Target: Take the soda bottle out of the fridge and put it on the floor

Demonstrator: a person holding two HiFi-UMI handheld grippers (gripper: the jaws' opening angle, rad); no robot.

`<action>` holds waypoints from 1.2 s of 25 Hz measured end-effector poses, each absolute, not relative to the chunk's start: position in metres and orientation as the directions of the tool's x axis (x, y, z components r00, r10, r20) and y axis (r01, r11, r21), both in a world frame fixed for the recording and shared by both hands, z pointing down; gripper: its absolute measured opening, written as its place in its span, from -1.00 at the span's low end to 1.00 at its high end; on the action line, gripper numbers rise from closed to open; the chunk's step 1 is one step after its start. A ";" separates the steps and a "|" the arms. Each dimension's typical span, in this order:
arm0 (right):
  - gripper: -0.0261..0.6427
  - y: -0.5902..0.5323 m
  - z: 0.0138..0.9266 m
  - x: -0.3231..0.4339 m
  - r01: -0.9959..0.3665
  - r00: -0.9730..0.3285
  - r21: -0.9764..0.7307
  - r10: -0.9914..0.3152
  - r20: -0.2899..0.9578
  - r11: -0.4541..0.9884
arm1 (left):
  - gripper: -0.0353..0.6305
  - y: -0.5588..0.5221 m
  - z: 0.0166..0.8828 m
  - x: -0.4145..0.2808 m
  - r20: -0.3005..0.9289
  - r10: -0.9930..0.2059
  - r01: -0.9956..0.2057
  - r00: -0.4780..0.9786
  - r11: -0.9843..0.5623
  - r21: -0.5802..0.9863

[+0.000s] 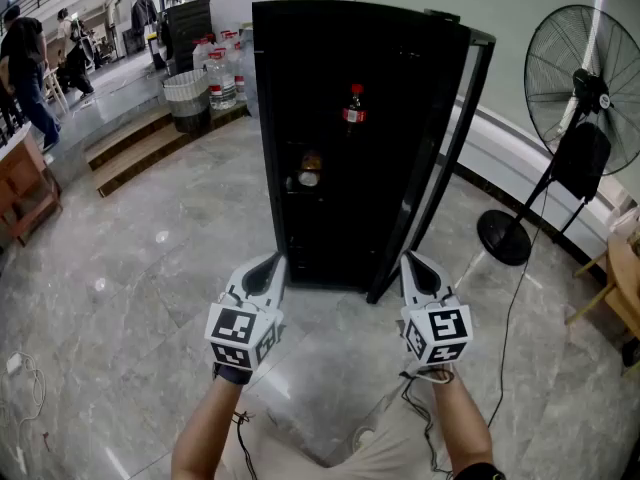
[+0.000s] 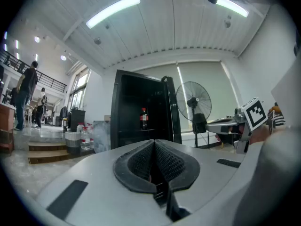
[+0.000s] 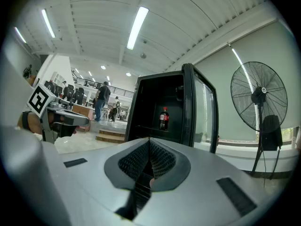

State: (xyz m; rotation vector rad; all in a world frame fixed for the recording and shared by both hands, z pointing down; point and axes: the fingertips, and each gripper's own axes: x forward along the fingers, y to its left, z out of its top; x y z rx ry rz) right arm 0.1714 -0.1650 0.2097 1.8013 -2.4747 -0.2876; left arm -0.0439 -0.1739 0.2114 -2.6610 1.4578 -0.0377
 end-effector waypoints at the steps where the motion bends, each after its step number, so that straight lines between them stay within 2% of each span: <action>1: -0.94 -0.163 0.211 0.171 -0.936 -0.310 0.189 -0.949 -0.050 0.296 | -0.84 -0.171 0.213 -0.045 -0.025 -0.843 -0.840 0.538 -0.533 -0.104; 11: -0.94 -0.174 0.194 0.166 -0.928 -0.322 0.217 -0.945 -0.057 0.303 | -0.85 -0.171 0.204 -0.050 -0.011 -0.845 -0.838 0.535 -0.529 -0.136; 18: -0.93 -0.194 0.165 0.161 -0.940 -0.314 0.179 -0.941 -0.124 0.290 | -0.84 -0.165 0.199 -0.048 -0.026 -0.846 -0.840 0.533 -0.526 -0.132; 21: -0.74 -0.212 0.159 0.157 -0.935 -0.335 0.162 -0.935 -0.115 0.315 | -0.84 -0.168 0.208 -0.055 -0.015 -0.855 -0.850 0.518 -0.514 -0.113; 30: -0.44 -0.301 0.120 0.146 -0.926 -0.370 0.131 -0.920 -0.133 0.354 | -0.84 -0.171 0.206 -0.070 -0.016 -0.876 -0.873 0.482 -0.479 -0.090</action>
